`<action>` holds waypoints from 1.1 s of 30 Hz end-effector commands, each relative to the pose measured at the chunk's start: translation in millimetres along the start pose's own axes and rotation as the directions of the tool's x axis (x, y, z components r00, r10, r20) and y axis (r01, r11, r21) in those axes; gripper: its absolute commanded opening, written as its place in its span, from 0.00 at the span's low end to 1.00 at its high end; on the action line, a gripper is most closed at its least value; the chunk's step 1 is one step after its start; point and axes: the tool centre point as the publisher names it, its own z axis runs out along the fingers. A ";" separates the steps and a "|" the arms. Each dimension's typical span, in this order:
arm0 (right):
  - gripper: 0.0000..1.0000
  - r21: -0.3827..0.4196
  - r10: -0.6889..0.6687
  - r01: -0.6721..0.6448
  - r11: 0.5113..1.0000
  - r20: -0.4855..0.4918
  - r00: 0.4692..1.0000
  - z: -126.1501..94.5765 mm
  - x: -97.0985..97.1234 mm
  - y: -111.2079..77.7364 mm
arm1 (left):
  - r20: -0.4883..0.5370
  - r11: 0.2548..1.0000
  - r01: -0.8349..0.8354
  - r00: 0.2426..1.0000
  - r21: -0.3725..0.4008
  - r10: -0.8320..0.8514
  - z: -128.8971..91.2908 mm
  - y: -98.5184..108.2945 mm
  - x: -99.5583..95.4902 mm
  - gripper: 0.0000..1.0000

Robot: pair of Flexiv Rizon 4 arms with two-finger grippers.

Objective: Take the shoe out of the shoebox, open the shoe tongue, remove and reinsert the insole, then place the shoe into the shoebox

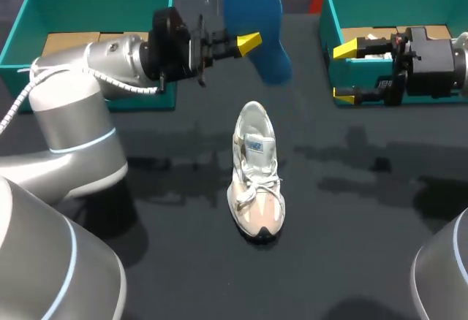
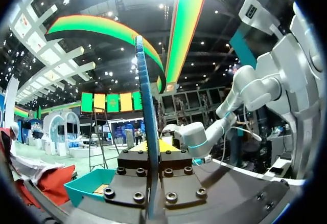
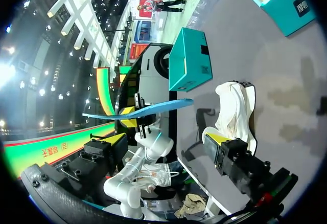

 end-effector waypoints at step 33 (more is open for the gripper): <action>1.00 0.000 0.000 0.000 1.000 0.001 1.000 1.5 -0.1 0.8 | -0.396 -0.026 -0.952 -0.151 0.304 0.906 -9.3 4.5 12.4 0.00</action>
